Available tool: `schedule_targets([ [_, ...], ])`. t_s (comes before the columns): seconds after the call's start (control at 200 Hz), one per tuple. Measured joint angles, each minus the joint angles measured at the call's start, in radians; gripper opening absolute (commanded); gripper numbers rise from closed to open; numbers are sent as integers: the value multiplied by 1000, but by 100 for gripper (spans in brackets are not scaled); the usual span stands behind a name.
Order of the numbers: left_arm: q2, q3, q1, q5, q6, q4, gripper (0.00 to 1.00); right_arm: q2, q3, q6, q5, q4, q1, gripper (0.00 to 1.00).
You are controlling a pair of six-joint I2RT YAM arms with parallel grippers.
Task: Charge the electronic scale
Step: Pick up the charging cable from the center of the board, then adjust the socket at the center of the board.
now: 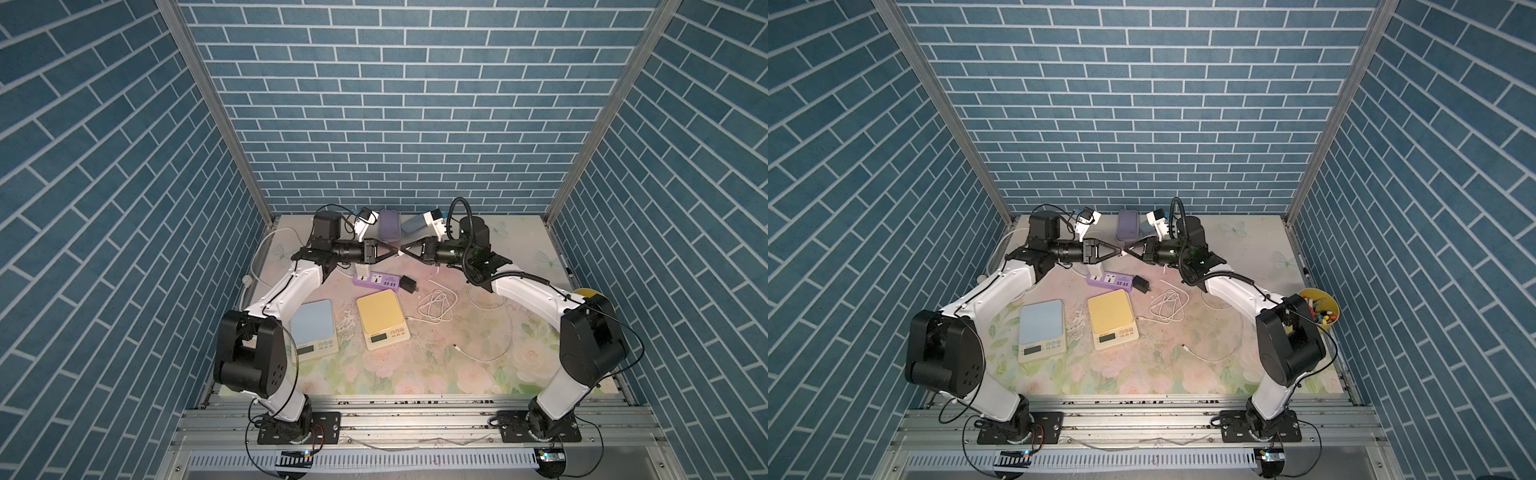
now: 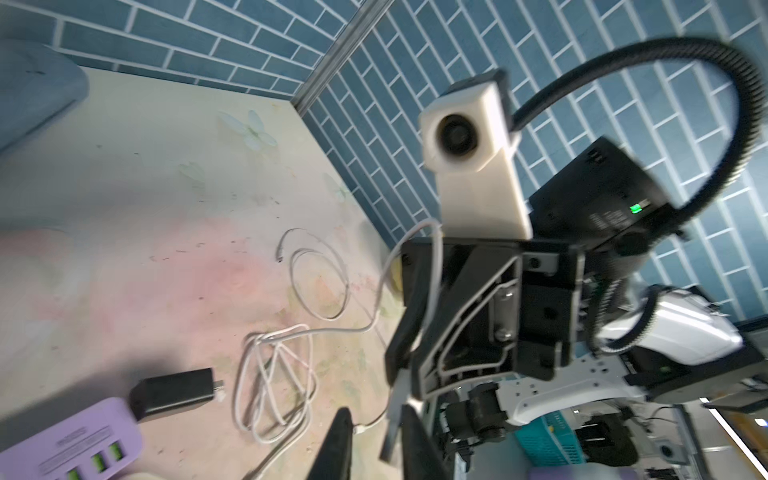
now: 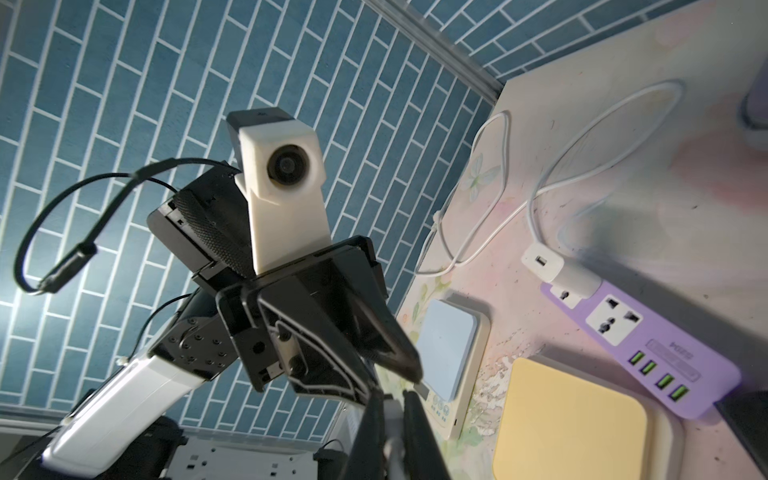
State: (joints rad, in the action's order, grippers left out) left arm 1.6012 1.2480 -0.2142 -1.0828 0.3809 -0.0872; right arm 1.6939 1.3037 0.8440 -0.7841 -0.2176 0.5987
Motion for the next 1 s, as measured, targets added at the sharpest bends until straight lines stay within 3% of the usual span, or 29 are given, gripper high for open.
schedule_targets([
  [0.16,-6,45,95,177,-73,-150,52,9,203,-203,182,332,62,0],
  [0.285,4,69,232,317,-85,-225,45,62,325,-287,337,472,107,0],
  [0.43,159,154,328,431,-84,-261,37,186,409,-348,462,564,152,0],
  [0.64,477,361,288,519,-109,-372,35,311,418,-394,543,666,178,0],
  [0.79,609,502,225,609,-135,-489,33,344,418,-416,564,705,182,0],
  [1.0,598,409,143,713,-134,-545,34,368,418,-435,570,726,182,0],
])
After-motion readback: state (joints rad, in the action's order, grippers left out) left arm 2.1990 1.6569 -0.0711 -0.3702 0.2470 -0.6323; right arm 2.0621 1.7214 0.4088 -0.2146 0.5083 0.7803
